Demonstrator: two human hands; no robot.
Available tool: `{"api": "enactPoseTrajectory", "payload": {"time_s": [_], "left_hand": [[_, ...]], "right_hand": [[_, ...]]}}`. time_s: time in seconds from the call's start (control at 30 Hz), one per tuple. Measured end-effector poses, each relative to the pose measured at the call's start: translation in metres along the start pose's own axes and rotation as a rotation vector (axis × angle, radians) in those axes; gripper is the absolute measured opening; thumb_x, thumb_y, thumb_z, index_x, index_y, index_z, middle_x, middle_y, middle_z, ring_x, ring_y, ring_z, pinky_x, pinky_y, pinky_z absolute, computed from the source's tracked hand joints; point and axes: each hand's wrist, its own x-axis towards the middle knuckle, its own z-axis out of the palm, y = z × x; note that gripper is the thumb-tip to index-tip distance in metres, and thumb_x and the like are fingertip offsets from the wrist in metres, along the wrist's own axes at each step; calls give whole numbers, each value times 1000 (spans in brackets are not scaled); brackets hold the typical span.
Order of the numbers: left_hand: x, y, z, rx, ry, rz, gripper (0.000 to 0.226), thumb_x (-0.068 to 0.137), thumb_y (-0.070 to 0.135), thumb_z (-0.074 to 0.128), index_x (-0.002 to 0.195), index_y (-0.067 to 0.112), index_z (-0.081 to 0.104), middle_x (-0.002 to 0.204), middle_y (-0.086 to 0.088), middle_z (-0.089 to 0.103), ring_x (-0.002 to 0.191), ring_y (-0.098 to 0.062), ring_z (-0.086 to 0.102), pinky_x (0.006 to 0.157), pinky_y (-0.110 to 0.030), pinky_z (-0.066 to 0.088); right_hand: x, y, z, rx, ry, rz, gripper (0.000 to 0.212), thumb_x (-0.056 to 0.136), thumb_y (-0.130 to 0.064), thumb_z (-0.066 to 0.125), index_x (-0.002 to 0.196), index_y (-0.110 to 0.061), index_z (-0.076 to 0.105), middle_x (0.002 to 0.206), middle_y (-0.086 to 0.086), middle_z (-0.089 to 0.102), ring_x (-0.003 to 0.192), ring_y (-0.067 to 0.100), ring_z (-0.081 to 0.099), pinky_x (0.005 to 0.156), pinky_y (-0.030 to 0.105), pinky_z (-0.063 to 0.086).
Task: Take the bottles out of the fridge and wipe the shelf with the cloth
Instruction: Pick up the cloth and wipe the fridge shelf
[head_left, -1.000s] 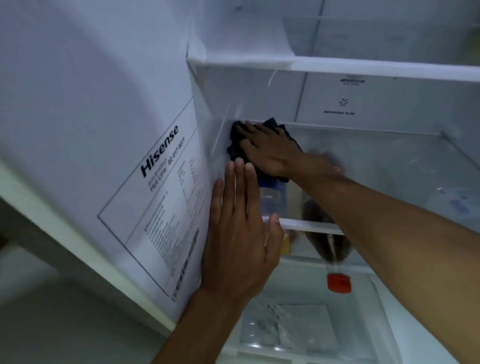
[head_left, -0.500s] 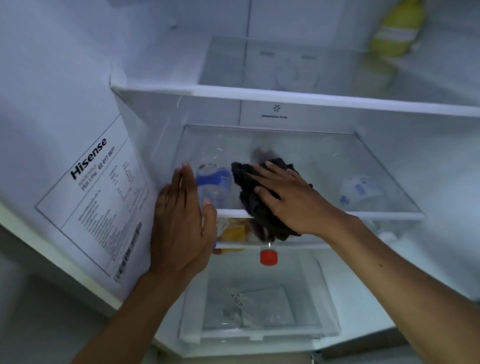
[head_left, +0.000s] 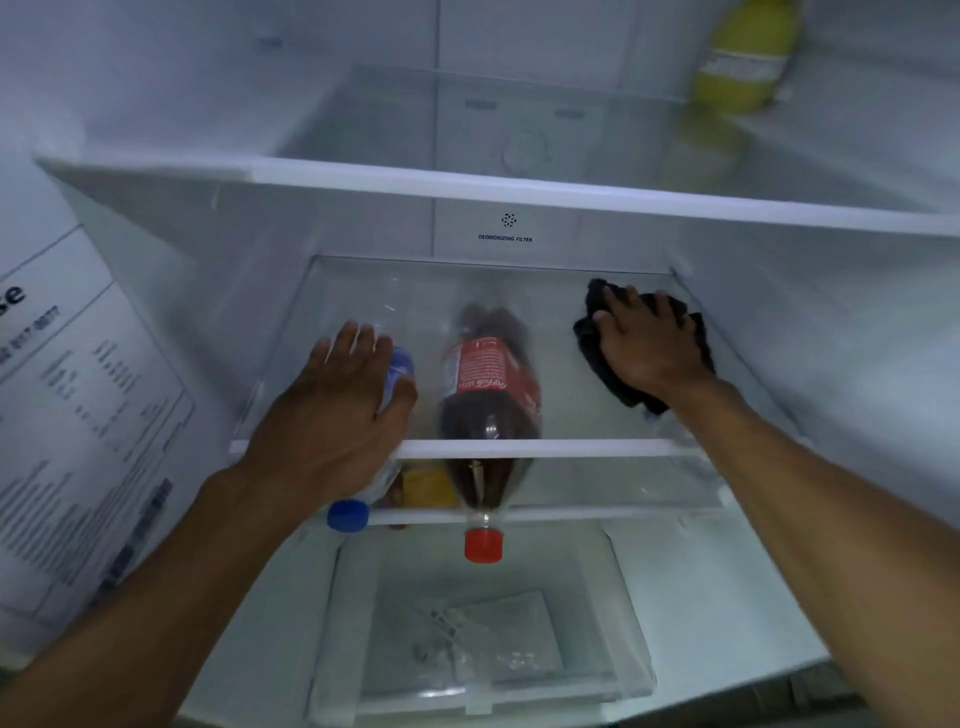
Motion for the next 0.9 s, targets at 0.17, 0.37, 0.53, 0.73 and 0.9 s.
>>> {"api": "enactPoseTrajectory", "payload": {"time_s": [0.17, 0.37, 0.53, 0.73, 0.9], "left_hand": [[19, 15, 2, -1, -49, 4, 85, 78, 51, 3, 151, 8, 11, 161, -4, 4, 144, -6, -5, 105, -13, -17], [30, 7, 8, 13, -77, 56, 93, 72, 57, -2, 150, 7, 11, 160, -6, 7, 146, -11, 1, 115, -21, -7], [27, 16, 5, -51, 0, 115, 85, 82, 47, 8, 142, -8, 30, 153, -23, 26, 144, -31, 19, 118, -35, 7], [22, 28, 0, -126, 86, 111, 63, 88, 30, 27, 137, -8, 41, 147, -24, 37, 138, -40, 30, 112, -48, 21], [33, 6, 17, -40, 77, 190, 63, 97, 37, 10, 133, -7, 38, 157, -14, 20, 145, -6, 1, 118, -35, 12]], "right_hand": [[5, -55, 10, 47, -30, -165, 60, 100, -42, 21, 157, -22, 20, 166, 5, 15, 152, 28, 10, 119, 61, 4], [-35, -46, 7, 175, -89, -381, 53, 104, -34, 26, 157, -30, 22, 166, -6, 14, 152, 13, 7, 123, 43, 0], [-63, -10, 9, 109, 86, -165, 50, 103, -41, 24, 153, -38, 28, 163, -10, 23, 152, 17, 11, 122, 48, 8], [-35, 7, 8, 117, 100, 26, 52, 105, -35, 19, 155, -25, 26, 164, -1, 21, 152, 25, 9, 122, 52, 6], [35, 26, 1, 52, 95, 10, 48, 105, -30, 21, 149, -17, 37, 155, 7, 38, 143, 32, 31, 118, 52, 19]]}}
